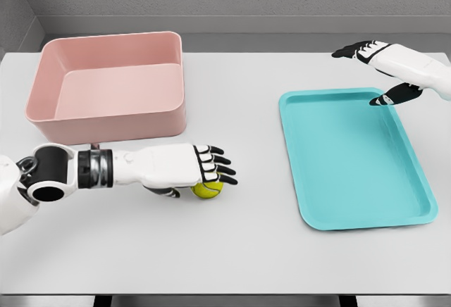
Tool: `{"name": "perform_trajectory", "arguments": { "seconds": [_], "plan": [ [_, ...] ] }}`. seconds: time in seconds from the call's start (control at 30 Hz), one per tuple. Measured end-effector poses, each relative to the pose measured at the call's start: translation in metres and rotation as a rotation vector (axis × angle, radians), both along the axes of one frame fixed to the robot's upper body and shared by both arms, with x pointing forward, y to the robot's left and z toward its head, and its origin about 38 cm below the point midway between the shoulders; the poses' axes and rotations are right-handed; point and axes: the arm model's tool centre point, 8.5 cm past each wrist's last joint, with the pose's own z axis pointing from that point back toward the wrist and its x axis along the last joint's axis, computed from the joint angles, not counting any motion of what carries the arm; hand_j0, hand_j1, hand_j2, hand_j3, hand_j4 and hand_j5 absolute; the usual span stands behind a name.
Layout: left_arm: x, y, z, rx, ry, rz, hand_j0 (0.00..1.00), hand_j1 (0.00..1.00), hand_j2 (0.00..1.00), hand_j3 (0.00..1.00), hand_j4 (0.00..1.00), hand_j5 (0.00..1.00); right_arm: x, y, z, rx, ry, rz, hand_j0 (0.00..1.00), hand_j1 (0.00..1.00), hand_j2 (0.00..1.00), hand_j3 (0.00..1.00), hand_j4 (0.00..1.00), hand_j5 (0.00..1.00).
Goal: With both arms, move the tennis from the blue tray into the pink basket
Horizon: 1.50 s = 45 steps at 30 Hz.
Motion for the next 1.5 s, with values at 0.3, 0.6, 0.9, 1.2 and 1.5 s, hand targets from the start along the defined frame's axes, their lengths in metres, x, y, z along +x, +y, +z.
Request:
{"name": "perform_trajectory", "arguments": {
  "seconds": [0.3,0.6,0.9,1.2,1.5],
  "plan": [
    [0.002,0.001,-0.001,-0.007,0.021,0.008,1.0,1.0,1.0,1.0,1.0,1.0,0.0,-0.003,0.001,-0.004,-0.001,-0.005,1.0,1.0,1.0,1.0,1.0,1.0],
    [0.006,-0.006,-0.003,0.003,0.018,0.0,1.0,1.0,1.0,1.0,1.0,1.0,0.0,-0.003,0.002,-0.005,-0.004,-0.006,1.0,1.0,1.0,1.0,1.0,1.0],
    [0.007,-0.014,-0.009,0.015,0.032,-0.014,1.0,1.0,1.0,1.0,1.0,1.0,0.0,-0.003,0.004,0.001,-0.01,-0.006,1.0,1.0,1.0,1.0,1.0,1.0],
    [0.013,-0.012,-0.02,0.023,0.055,0.011,1.0,1.0,1.0,1.0,1.0,1.0,0.0,-0.004,0.007,0.008,-0.018,-0.01,1.0,1.0,1.0,1.0,1.0,1.0],
    [0.014,-0.013,-0.025,0.027,0.062,0.016,1.0,1.0,1.0,1.0,1.0,1.0,0.0,-0.005,0.008,0.007,-0.019,-0.012,1.0,1.0,1.0,1.0,1.0,1.0]
  ]
}}
